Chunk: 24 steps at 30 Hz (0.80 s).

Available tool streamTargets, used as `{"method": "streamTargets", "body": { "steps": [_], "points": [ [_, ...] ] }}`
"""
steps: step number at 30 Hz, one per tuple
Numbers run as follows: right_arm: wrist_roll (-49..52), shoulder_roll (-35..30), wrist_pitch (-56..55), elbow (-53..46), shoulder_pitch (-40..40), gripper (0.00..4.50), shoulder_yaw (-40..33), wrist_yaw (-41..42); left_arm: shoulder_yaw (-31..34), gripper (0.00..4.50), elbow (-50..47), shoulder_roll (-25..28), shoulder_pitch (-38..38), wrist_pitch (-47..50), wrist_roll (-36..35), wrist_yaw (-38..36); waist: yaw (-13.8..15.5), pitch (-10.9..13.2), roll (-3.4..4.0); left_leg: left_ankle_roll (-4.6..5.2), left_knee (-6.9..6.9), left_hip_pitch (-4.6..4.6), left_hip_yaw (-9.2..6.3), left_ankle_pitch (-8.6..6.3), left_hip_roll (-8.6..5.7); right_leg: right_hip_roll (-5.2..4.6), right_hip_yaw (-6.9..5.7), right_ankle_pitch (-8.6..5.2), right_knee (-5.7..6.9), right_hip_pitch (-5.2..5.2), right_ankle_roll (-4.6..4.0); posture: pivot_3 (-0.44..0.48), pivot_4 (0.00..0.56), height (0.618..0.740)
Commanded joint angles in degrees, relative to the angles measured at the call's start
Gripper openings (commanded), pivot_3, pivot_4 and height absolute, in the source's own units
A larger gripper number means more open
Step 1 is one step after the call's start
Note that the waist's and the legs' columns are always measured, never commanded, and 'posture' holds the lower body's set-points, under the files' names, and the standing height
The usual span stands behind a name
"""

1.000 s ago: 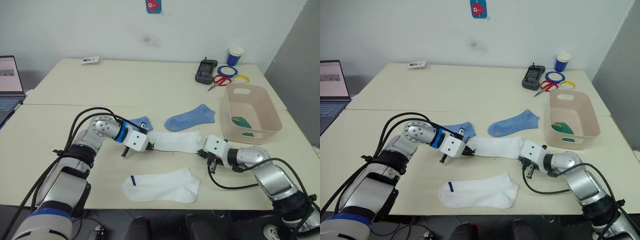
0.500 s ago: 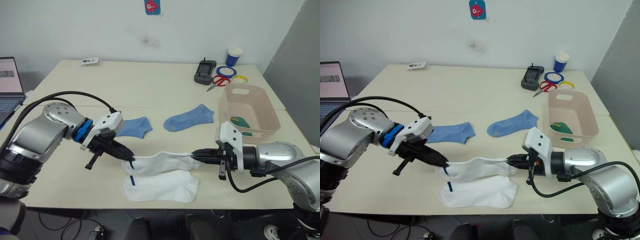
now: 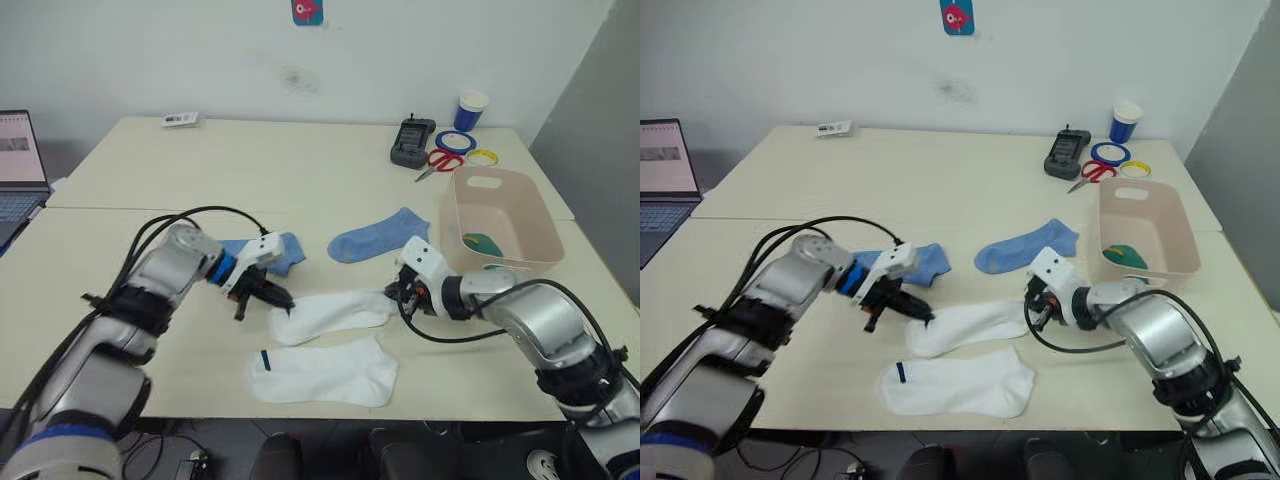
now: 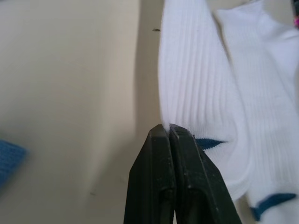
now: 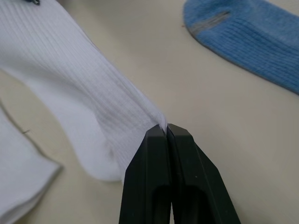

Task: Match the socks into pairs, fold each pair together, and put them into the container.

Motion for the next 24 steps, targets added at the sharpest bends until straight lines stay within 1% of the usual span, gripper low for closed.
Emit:
{"method": "streamTargets", "body": {
  "steps": [1, 4, 5, 7, 9, 11, 14, 16, 17, 18, 19, 20, 22, 23, 24],
  "points": [
    [-2.8, 0.4, -4.4, 3.6, -3.1, 0.04, 1.2, 1.2, 0.7, 0.00, 10.7, -2.8, -5.4, -9.5, 5.9, 3.5, 0.0, 0.0, -0.01, 0.00, 0.00, -0.02, 0.02, 0.00, 0.00, 0.00, 0.01, 0.00, -0.01, -0.02, 0.00, 0.000, 0.150, 0.732],
    [-4.2, 1.3, -6.1, 6.5, -4.2, 0.04, 1.3, 0.9, 1.4, 0.00, 16.7, -4.9, -7.7, -14.8, 8.8, 4.5, -0.2, 0.0, -0.01, 0.01, -0.01, -0.02, 0.08, -0.01, 0.00, 0.00, 0.11, 0.01, -0.02, -0.02, 0.00, 0.000, 0.150, 0.732],
    [-4.7, 1.6, -6.8, 6.9, -4.2, 0.23, 1.2, 1.0, 1.8, 0.00, 18.0, -5.5, -8.1, -16.1, 9.2, 4.6, -0.2, 0.0, -0.01, 0.02, -0.02, -0.02, 0.08, -0.01, 0.00, 0.00, 0.11, 0.01, -0.02, -0.03, 0.00, 0.000, 0.150, 0.732],
    [-5.5, 1.9, -7.8, 7.2, -4.1, 0.67, 0.9, 1.0, 2.5, 0.00, 19.8, -6.2, -8.4, -18.5, 9.9, 4.4, -0.2, 0.0, -0.01, 0.02, -0.05, -0.07, 0.06, -0.01, 0.02, 0.00, 0.08, 0.02, -0.03, -0.09, -0.03, 0.000, 0.150, 0.732],
    [-6.3, 1.9, -8.5, 7.2, -4.0, 1.34, 0.2, 0.5, 4.0, 0.00, 20.9, -6.8, -8.5, -19.5, 10.0, 5.0, -0.1, 0.0, 0.00, 0.02, -0.05, -0.14, 0.03, -0.01, 0.04, 0.00, 0.04, 0.13, -0.04, -0.12, -0.23, 0.000, 0.150, 0.732],
    [-6.7, 1.7, -8.7, 6.2, -3.8, 2.07, -1.3, 0.1, 5.3, 0.00, 21.2, -6.9, -8.8, -19.9, 9.9, 4.5, -0.1, 0.0, -0.01, 0.02, -0.03, -0.15, 0.03, -0.01, 0.04, -0.01, 0.02, 0.12, -0.04, -0.12, -0.21, 0.000, 0.150, 0.732],
    [-6.7, 0.6, -8.6, 3.2, -2.8, 3.08, -3.6, -0.4, 7.7, 0.64, 19.7, -6.2, -8.7, -19.7, 8.8, 4.3, -0.1, 0.0, 0.00, 0.01, -0.01, -0.16, 0.04, -0.01, 0.02, -0.01, 0.02, 0.10, -0.01, -0.12, -0.16, 0.000, 0.150, 0.732],
    [-6.5, -0.7, -8.2, -0.2, -1.3, 3.73, -5.0, -0.4, 9.6, 1.24, 17.1, -4.7, -7.8, -18.1, 7.7, 3.2, -0.1, 0.0, 0.00, 0.01, 0.00, -0.16, 0.03, -0.01, 0.02, -0.01, 0.01, 0.01, 0.01, -0.12, -0.01, 0.000, 0.150, 0.732],
    [-6.1, -1.2, -7.9, -2.2, -0.3, 4.18, -5.8, -0.4, 10.8, 1.65, 15.4, -3.7, -7.2, -16.7, 7.1, 2.9, -0.1, 0.0, -0.01, 0.00, -0.01, -0.18, 0.00, 0.00, 0.03, -0.02, -0.02, 0.01, 0.01, -0.12, -0.01, 0.000, 0.150, 0.732],
    [-5.6, -1.9, -7.5, -4.7, 1.1, 4.46, -6.8, -0.3, 12.1, 1.90, 13.4, -2.4, -6.2, -15.0, 6.3, 2.5, -0.1, 0.0, 0.00, 0.00, -0.01, -0.18, -0.02, 0.00, 0.04, -0.01, -0.03, 0.01, 0.00, -0.11, -0.01, 0.000, 0.150, 0.732],
    [-5.3, -2.2, -7.2, -6.3, 2.0, 4.50, -7.4, -0.3, 12.9, 2.26, 11.7, -1.6, -5.4, -13.6, 5.8, 2.3, -0.2, 0.0, 0.00, 0.00, -0.03, -0.17, -0.01, 0.00, 0.05, -0.01, -0.01, 0.01, -0.01, -0.11, -0.01, 0.000, 0.150, 0.732],
    [-4.8, -2.5, -6.8, -8.5, 3.4, 4.50, -8.3, -0.3, 14.1, 2.49, 9.2, -0.3, -4.1, -11.0, 4.8, 1.8, -0.3, 0.0, 0.00, 0.00, -0.05, -0.16, -0.02, 0.00, 0.07, -0.03, 0.01, 0.01, -0.01, -0.12, -0.01, 0.000, 0.150, 0.732],
    [-3.4, -3.1, -7.0, -12.9, 6.5, 4.50, -10.0, 0.3, 16.6, 3.18, 3.8, 2.1, -1.3, -4.0, 2.3, 1.1, -0.5, 0.0, 0.00, 0.00, -0.06, -0.12, -0.04, 0.00, 0.13, -0.04, 0.02, 0.01, -0.01, -0.11, -0.02, 0.000, 0.150, 0.732],
    [-2.0, -2.9, -7.4, -15.8, 8.6, 4.50, -11.0, 1.0, 18.1, 3.51, 0.6, 3.5, 0.6, 1.0, 0.5, 0.6, -0.5, 0.0, 0.00, 0.00, -0.09, -0.11, -0.05, 0.00, 0.14, -0.04, 0.02, 0.00, -0.01, -0.12, -0.02, 0.000, 0.150, 0.732],
    [0.1, -2.4, -7.9, -18.7, 10.6, 4.50, -11.8, 2.0, 19.8, 3.83, -2.5, 4.4, 2.2, 8.4, -2.2, 0.6, -0.5, 0.0, 0.00, 0.00, -0.08, -0.09, -0.07, 0.00, 0.17, -0.04, 0.00, -0.01, 0.01, -0.11, -0.02, 0.000, 0.150, 0.732]
  ]
}}
